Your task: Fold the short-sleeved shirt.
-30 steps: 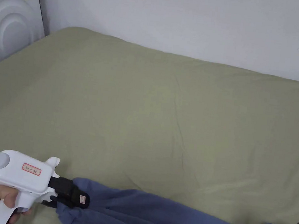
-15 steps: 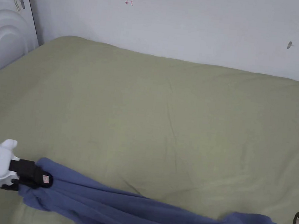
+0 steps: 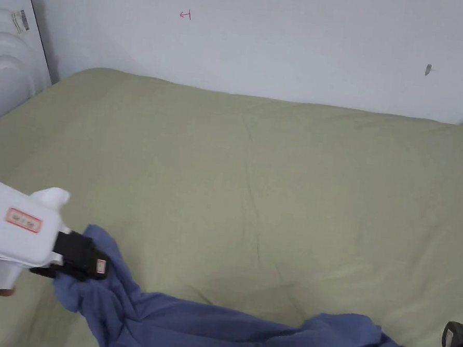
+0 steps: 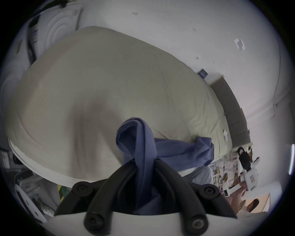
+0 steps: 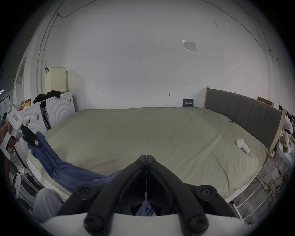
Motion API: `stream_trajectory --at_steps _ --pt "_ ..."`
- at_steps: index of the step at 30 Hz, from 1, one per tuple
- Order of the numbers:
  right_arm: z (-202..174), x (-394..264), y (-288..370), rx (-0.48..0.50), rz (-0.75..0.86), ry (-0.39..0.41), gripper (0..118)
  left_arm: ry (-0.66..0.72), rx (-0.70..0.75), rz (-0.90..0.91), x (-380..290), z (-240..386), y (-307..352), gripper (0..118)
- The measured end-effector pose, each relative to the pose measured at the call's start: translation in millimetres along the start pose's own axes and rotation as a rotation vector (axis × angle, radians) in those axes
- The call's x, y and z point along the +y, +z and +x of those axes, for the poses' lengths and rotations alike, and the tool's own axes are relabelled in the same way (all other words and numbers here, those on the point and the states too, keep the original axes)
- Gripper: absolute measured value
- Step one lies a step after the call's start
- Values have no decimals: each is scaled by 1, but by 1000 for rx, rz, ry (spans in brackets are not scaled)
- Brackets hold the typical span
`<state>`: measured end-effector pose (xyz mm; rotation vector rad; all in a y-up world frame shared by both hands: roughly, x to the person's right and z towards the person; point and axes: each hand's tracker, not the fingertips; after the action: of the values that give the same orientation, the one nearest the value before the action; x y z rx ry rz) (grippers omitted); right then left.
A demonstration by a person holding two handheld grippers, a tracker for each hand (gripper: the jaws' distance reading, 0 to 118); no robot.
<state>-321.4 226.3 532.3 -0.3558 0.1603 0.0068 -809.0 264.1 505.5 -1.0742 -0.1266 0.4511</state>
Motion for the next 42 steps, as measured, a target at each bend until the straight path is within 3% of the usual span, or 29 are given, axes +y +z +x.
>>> stream_trajectory --at_steps 9,10,12,13,18,20,21,23,24,29,33,34,36,42 --pt "20 -10 7 -14 -43 -21 3 -240 61 -152 -7 110 -116 8" --pt "22 -11 8 -16 -51 -17 3 -256 83 -177 -10 120 -136 29" --pt "24 -12 11 -22 -60 -11 3 -289 93 -166 -19 133 -162 107" --pt "26 -13 13 -26 -63 -8 3 -309 63 -184 -22 135 -177 118" --pt "32 -11 17 -43 -73 -9 3 -210 -49 -232 -25 130 -168 114" --pt "33 -11 15 -43 -75 -14 3 -189 -81 -171 -17 117 -144 105" --pt "32 -11 13 -42 -77 -20 3 -185 -99 -133 -15 109 -133 91" --pt "32 -11 9 -29 -78 -38 3 -106 -111 -75 -8 86 -118 22" --pt "30 -12 7 -24 -83 -45 3 -78 -98 -76 -4 77 -120 0" --pt "20 -19 -2 4 -110 -44 3 43 -137 -143 3 49 -167 0" --pt "16 -22 -1 13 -128 -39 3 57 -273 -282 -25 70 -220 0" --pt "16 -22 -1 15 -131 -37 3 30 -248 -316 -36 80 -230 0" --pt "16 -23 -2 12 -140 -34 3 -23 -286 -340 -53 88 -233 0" --pt "15 -23 -11 22 -159 -29 3 15 -317 -290 -47 72 -211 0"
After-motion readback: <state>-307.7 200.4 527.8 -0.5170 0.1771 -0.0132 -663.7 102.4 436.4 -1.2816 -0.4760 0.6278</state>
